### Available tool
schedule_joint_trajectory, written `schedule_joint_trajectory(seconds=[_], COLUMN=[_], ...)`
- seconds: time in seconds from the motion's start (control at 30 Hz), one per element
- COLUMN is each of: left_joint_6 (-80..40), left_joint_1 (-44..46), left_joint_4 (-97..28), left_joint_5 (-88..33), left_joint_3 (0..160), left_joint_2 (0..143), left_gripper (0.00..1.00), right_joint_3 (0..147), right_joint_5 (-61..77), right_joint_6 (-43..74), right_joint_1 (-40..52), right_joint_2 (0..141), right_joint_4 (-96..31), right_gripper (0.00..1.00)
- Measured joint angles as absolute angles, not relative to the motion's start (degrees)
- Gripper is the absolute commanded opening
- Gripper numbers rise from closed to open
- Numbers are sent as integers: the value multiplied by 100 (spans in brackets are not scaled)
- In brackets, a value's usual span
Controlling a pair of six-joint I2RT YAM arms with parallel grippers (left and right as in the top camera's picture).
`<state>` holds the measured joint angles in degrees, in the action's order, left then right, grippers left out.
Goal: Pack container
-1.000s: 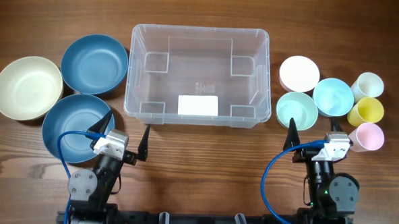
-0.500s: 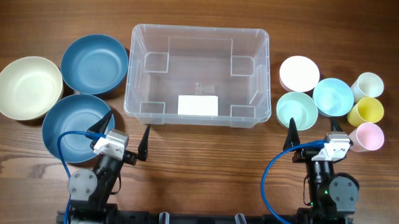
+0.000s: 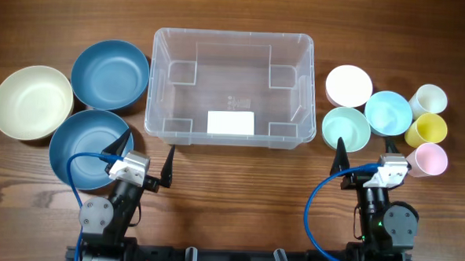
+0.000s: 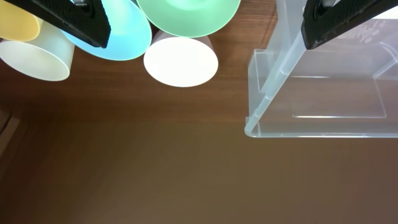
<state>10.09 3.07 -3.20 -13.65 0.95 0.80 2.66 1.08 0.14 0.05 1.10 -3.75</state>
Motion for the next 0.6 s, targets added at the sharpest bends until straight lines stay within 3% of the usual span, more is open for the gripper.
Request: schedule_joint_trajectory(seconds=[0.2,0.47,0.6], left_joint_6=[1009,1009,1007], left_joint_1=[307,307,307], left_joint_4=[-318,-318,-318], left_joint_5=[-1365,-1367,-1367], left_joint_3=[95,95,95], left_joint_2=[80,80,80], left_gripper=[100,100,100], right_joint_3=[266,266,266], right_joint_5=[137,399,161], right_joint_6=[346,4241,5509], right_joint_1=[5,5,5], right_joint_2=[110,110,110], right_joint_4=[-375,-375,-375], right_gripper=[100,100,99])
